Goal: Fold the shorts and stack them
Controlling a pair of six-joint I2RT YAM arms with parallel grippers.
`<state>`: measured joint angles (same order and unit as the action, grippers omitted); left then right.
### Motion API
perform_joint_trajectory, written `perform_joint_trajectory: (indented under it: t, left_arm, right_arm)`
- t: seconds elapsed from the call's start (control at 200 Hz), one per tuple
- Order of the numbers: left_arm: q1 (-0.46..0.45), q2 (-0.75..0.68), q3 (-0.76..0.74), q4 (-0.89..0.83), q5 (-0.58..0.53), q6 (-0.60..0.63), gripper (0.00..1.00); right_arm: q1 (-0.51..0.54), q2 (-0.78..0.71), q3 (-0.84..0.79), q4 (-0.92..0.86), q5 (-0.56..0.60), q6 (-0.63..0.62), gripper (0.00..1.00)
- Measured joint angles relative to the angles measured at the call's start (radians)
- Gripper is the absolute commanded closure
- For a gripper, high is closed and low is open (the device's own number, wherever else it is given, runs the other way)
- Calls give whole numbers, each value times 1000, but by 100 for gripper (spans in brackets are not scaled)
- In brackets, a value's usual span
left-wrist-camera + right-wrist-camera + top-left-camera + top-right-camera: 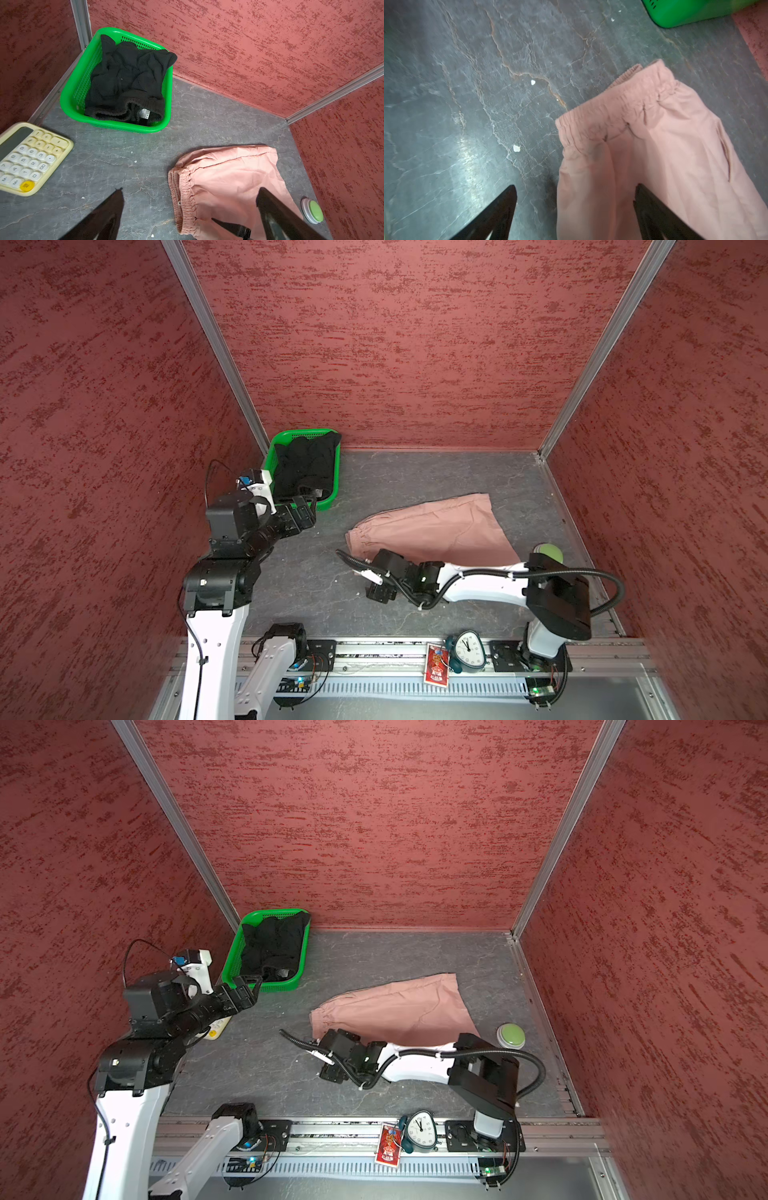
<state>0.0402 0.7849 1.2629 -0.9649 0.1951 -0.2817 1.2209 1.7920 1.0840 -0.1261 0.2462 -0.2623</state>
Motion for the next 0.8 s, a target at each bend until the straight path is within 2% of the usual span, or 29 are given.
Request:
perform_joint_trajectory:
  t: [0.276, 0.461, 0.526, 0.656, 0.721, 0.726, 0.741, 0.801]
  left_arm:
    - [29, -20, 97, -75, -12, 13, 0]
    - [33, -25, 85, -86, -10, 23, 0]
    - [34, -21, 67, -89, -8, 25, 1]
    - [45, -4, 45, -98, -1, 25, 1]
    - [57, 8, 42, -107, 5, 25, 1]
    - [59, 10, 42, -109, 5, 25, 1]
    - [63, 13, 42, -111, 6, 25, 1]
    - [80, 23, 42, -117, 9, 25, 1]
  right_arm:
    - [60, 160, 100, -1, 191, -85, 6]
    - [60, 223, 153, 3, 280, -133, 6]
    - [58, 235, 166, 5, 292, -141, 9]
    - [48, 257, 183, 9, 299, -147, 25]
    - [40, 264, 186, 8, 292, -138, 47]
    - [39, 265, 186, 8, 292, -142, 51]
    - [37, 267, 186, 5, 289, -145, 55]
    - [24, 270, 185, 1, 272, -132, 79]
